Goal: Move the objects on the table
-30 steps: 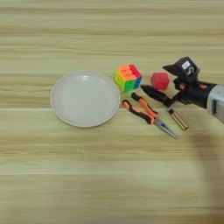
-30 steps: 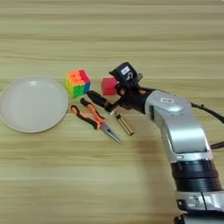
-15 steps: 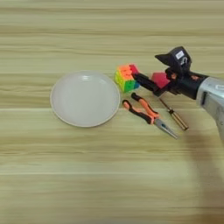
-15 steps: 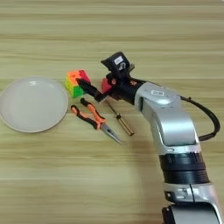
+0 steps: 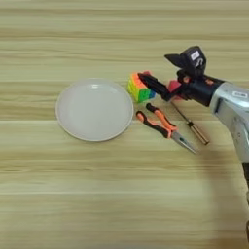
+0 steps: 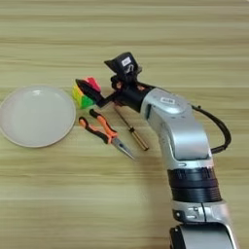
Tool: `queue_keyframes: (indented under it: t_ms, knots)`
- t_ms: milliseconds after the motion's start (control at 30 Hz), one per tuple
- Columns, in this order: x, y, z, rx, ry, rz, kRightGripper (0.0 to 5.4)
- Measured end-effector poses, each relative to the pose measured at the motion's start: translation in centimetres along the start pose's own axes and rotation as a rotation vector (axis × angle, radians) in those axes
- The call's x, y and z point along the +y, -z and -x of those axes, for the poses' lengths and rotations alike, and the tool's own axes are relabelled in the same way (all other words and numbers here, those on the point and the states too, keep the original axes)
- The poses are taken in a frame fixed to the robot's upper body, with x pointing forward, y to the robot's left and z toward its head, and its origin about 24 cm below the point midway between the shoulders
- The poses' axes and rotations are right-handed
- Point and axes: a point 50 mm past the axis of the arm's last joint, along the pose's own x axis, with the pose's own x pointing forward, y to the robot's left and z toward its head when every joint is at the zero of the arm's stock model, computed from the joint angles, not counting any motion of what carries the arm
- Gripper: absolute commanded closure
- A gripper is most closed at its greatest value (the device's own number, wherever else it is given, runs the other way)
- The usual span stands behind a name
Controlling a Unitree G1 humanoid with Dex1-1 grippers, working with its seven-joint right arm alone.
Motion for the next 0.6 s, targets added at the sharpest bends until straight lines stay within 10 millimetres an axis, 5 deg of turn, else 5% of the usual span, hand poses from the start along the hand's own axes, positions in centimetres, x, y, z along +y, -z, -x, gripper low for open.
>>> queue_keyframes:
  t_ms: [600]
  knots:
    - [-0.46,-0.99,0.95,-0.005,0.012,0.007,0.04]
